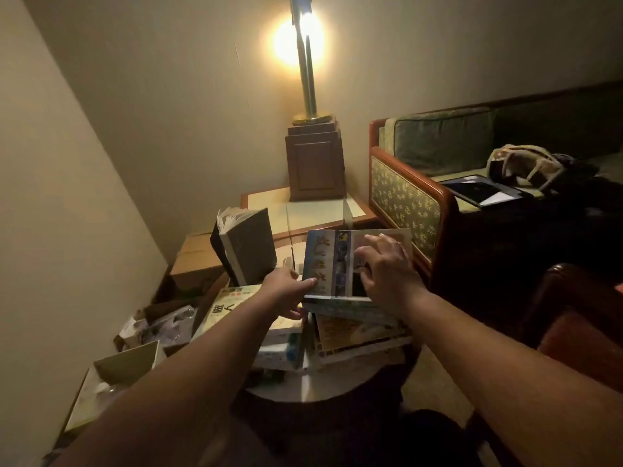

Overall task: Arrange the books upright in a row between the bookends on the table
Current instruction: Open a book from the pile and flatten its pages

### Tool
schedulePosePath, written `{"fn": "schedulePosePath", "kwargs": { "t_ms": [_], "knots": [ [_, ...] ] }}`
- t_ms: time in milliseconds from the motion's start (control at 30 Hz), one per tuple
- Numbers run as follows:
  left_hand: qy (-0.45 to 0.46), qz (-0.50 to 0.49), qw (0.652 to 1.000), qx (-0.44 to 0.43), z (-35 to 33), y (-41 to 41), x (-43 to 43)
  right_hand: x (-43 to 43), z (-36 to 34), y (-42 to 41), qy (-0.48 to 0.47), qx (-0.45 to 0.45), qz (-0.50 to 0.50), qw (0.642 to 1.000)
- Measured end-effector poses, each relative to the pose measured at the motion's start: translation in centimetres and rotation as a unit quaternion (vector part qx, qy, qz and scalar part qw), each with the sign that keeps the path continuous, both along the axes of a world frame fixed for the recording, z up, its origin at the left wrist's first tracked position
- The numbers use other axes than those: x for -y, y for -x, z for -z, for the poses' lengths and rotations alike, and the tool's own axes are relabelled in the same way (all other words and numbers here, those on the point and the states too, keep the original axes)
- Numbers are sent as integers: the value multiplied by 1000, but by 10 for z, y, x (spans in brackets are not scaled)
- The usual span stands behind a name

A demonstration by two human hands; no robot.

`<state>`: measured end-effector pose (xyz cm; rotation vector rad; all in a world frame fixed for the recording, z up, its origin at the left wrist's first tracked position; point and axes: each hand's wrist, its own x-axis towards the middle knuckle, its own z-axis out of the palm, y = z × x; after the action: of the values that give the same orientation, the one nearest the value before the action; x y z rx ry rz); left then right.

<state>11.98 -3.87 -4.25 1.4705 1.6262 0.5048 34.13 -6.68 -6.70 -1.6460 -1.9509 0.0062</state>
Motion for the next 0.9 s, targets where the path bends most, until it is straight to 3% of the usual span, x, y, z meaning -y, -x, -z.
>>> {"fn": "schedulePosePath", "kwargs": {
  "t_ms": [100, 233, 367, 500, 667, 900],
  "knots": [
    [6, -14, 998, 56, 8, -7, 2, -11, 4, -18, 179, 32, 23, 983],
    [-9, -77, 991, 109, 12, -12, 1, -12, 7, -15, 251, 87, 25, 964],
    [-51, -151, 980, 122, 6, -13, -10, 1, -10, -8, 244, 67, 40, 967],
    [-25, -244, 954, 171, 1, -15, -29, 7, -17, -8, 224, 43, 45, 973],
    [20, -277, 937, 211, 1, -23, -44, 8, -12, -18, 217, -14, 14, 976],
    [-59, -150, 978, 130, 4, -28, -66, 11, 3, -33, 195, -60, -8, 979]
  ]
}}
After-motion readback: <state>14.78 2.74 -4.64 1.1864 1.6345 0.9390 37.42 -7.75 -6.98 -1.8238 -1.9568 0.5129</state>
